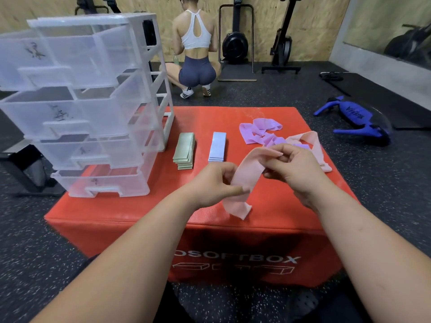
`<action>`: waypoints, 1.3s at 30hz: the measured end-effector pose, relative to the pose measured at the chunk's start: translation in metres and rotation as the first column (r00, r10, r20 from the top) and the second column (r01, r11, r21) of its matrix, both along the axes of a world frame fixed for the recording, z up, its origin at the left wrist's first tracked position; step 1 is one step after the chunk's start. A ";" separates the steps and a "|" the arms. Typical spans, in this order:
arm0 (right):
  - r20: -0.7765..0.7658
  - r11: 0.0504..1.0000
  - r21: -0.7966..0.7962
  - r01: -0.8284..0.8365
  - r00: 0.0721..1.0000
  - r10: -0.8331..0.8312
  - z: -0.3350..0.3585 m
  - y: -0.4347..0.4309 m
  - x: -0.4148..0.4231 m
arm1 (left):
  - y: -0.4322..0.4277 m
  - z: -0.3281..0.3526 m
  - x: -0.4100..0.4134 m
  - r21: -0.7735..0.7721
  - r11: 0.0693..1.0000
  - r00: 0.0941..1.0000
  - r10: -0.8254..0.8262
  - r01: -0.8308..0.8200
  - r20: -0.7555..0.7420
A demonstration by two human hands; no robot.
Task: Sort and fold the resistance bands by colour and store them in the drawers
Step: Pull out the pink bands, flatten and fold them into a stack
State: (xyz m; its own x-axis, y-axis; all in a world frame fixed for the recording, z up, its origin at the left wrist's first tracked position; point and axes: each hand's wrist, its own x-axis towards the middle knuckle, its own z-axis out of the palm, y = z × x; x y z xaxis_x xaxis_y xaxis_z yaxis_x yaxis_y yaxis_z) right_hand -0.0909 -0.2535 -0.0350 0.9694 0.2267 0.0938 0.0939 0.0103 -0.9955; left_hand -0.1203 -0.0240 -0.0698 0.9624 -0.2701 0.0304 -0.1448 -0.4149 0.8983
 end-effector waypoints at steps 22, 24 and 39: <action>-0.324 0.834 -0.547 0.071 0.901 -0.289 -0.067 -0.098 0.023 | 0.056 -0.037 0.014 0.392 0.905 0.982 0.188 -0.168 -0.015; -0.288 0.745 -0.666 0.021 0.915 -0.283 -0.072 -0.102 0.022 | 0.052 -0.040 0.013 0.524 0.840 0.988 0.153 -0.138 0.014; 0.019 0.419 -0.904 0.084 0.987 -0.159 -0.076 -0.109 0.038 | 0.059 -0.045 0.029 0.656 0.738 0.985 0.163 -0.159 0.056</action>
State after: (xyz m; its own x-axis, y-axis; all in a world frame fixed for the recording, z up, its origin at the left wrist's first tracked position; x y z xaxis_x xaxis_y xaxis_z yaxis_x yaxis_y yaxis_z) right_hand -0.0532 -0.3623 -0.1105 0.9888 0.0249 -0.1470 -0.0416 -0.9007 -0.4324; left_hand -0.0911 0.0348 -0.1144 0.9930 -0.0623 -0.1006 -0.0175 -0.9183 0.3956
